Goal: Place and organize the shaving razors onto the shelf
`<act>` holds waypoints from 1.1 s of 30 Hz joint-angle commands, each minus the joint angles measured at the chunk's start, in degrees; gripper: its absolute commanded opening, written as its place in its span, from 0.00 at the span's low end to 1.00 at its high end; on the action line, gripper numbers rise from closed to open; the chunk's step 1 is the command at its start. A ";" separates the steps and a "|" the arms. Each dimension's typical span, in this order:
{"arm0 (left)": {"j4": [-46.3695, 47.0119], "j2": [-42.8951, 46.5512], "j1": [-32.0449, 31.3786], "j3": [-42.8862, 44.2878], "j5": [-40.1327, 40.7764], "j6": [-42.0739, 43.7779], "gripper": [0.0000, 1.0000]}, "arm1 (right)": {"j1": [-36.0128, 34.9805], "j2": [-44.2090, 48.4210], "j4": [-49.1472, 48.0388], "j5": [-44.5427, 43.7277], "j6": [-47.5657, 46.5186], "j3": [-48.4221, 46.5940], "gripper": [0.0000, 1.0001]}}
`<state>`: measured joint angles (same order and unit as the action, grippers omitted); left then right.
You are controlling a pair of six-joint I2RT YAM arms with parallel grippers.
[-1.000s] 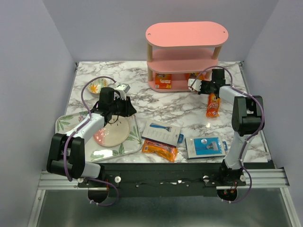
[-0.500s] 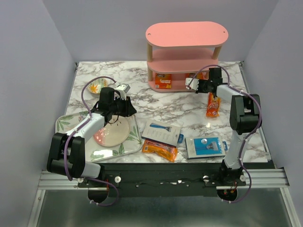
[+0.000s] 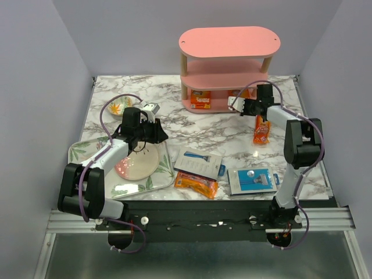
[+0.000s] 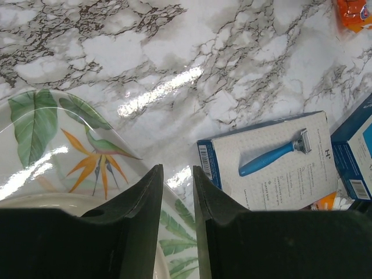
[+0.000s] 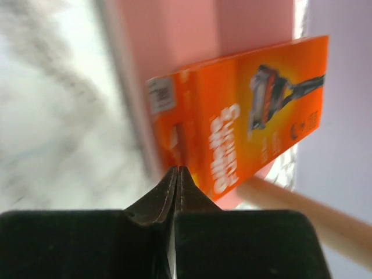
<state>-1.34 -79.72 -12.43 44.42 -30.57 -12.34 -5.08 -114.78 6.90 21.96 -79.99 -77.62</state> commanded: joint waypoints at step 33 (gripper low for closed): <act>-39.70 -0.70 -14.10 10.44 -5.30 44.84 0.52 | -18.03 7.20 34.50 20.76 56.96 -3.59 1.00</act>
<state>-26.06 -81.36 -22.13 55.57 -36.95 13.98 -23.29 -105.47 40.25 41.23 -25.91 -80.86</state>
